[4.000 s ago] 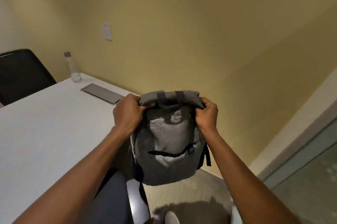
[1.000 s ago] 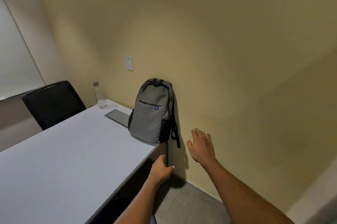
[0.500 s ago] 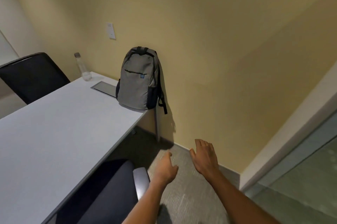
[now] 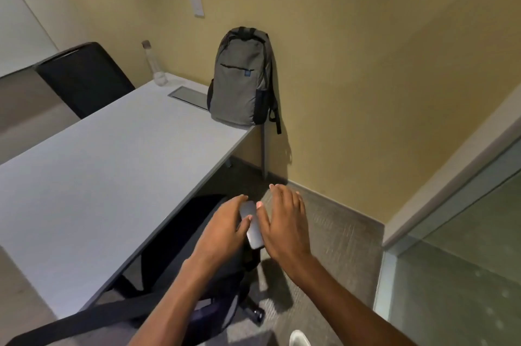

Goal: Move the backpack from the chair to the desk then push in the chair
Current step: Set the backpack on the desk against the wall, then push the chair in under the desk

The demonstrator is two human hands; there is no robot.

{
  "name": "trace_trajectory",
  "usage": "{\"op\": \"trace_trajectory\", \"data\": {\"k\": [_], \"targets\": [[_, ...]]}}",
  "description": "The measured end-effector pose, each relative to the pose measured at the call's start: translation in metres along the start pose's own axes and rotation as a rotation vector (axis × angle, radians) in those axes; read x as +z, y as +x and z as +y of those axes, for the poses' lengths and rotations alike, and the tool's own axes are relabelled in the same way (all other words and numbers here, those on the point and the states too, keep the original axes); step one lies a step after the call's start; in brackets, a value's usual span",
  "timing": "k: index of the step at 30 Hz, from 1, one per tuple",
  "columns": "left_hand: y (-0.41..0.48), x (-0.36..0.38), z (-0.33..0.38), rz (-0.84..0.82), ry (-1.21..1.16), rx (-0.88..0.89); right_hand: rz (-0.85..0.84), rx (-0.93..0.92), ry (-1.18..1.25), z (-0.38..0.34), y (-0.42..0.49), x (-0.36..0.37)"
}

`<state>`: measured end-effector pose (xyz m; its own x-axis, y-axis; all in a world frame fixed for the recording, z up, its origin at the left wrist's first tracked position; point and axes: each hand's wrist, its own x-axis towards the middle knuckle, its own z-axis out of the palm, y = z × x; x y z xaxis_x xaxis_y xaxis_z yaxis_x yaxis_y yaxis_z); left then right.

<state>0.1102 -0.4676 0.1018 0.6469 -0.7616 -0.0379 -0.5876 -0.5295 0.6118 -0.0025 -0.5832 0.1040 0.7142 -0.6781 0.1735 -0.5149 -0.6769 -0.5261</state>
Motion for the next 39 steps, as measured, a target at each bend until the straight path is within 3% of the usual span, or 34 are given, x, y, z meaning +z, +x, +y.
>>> {"op": "trace_trajectory", "data": {"k": [6,13,22,27,39], "targets": [[-0.099,-0.090,-0.071,0.109,0.052,0.044,0.057,-0.134,-0.061,-0.123,-0.090,0.022],[-0.185,-0.131,-0.154,0.171,0.065,0.068,-0.026,-0.237,-0.155,-0.186,-0.165,0.067],[-0.253,-0.115,-0.232,0.067,0.317,-0.006,-0.204,-0.232,-0.315,-0.177,-0.204,0.121],[-0.252,-0.109,-0.229,0.097,0.466,-0.013,-0.222,-0.251,-0.344,-0.158,-0.195,0.121],[-0.233,-0.093,-0.221,0.149,0.551,-0.025,-0.207,-0.279,-0.341,-0.132,-0.166,0.106]]}}
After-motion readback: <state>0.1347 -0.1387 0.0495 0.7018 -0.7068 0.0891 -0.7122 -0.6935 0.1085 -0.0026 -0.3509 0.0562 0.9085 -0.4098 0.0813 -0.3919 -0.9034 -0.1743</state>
